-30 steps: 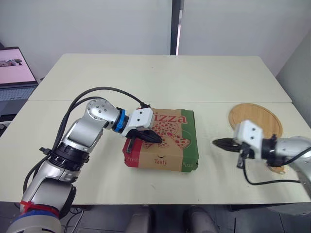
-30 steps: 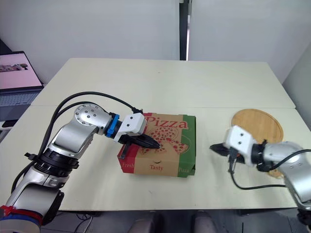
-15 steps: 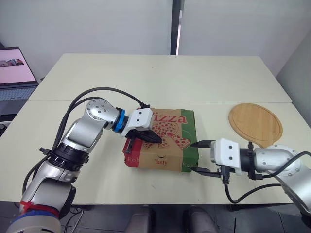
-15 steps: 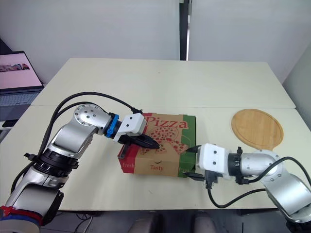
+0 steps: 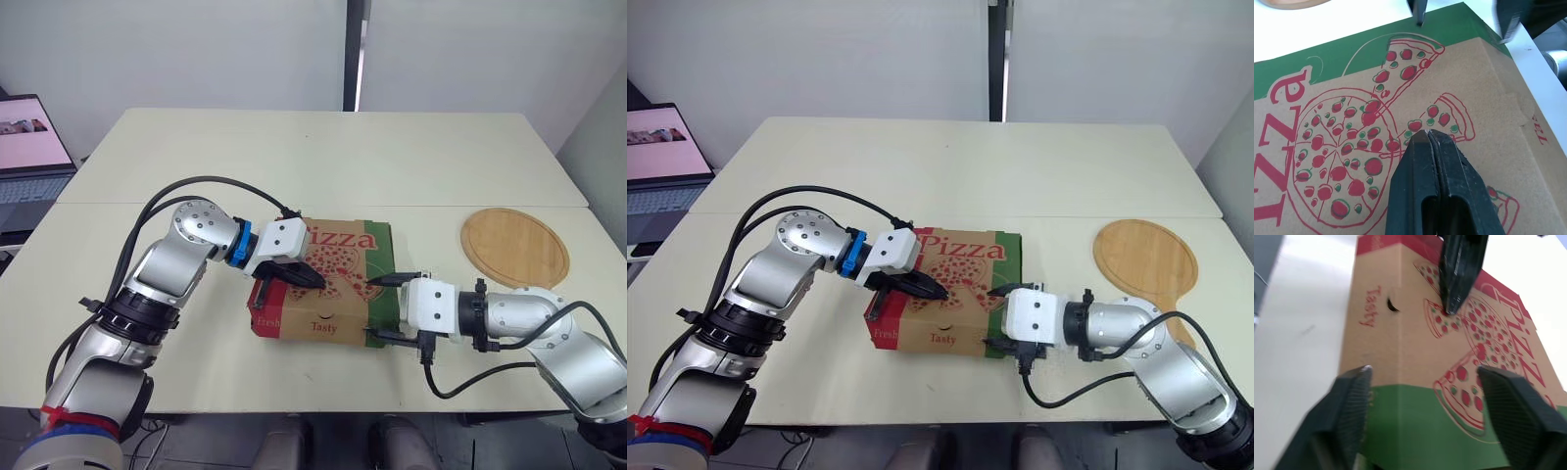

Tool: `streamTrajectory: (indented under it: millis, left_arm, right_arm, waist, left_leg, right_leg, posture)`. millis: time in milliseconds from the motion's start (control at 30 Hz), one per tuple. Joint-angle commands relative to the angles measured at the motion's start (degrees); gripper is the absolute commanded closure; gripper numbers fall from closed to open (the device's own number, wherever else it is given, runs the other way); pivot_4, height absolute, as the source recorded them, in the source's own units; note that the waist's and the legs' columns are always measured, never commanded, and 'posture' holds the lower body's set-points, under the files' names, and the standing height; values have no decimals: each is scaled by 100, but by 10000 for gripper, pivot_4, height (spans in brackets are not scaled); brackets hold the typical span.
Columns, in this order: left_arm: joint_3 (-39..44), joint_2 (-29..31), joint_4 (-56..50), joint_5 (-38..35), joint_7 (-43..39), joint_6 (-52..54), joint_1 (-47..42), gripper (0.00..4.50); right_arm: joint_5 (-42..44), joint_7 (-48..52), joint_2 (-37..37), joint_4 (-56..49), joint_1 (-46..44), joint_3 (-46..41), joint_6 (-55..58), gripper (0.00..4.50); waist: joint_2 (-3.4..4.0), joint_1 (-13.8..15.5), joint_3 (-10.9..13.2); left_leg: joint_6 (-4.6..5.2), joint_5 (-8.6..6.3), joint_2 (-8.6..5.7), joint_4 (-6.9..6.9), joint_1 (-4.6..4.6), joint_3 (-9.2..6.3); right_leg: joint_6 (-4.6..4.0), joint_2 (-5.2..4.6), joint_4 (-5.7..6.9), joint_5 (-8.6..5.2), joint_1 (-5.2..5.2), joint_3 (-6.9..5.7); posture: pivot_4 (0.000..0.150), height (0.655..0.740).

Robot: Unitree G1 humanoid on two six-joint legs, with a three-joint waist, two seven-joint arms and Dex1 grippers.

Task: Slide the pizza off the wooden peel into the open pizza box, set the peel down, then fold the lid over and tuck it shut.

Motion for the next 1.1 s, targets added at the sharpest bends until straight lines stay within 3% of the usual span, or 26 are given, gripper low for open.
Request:
streamTrajectory:
  millis: [33,467,1100]
  left_arm:
    - [101,24,-34,-3,-15,-80,-36,45000]
    - [116,13,-50,-32,5,-78,-34,45000]
    - [152,0,-56,-61,-21,-58,-80,45000]
  right_arm:
    - [18,118,-189,-301,143,-178,-127,187]
    - [-1104,-286,104,365,36,272,-807,187]
    - [-837,-240,390,227,-403,-131,-493,187]
  waist:
    - [0,1,0]
    - [0,-2,0]
    - [0,-9,0]
  left_leg:
    - [1,0,0,0,0,0]
    - [-1,1,0,0,1,1]
    - [-10,6,1,0,1,1]
  right_leg:
    - [0,0,0,0,0,0]
    - [0,1,1,0,-1,0]
    - [0,5,2,0,-2,2]
  posture:
    - [1500,7281]
    - [1500,7281]
    - [1500,7281]
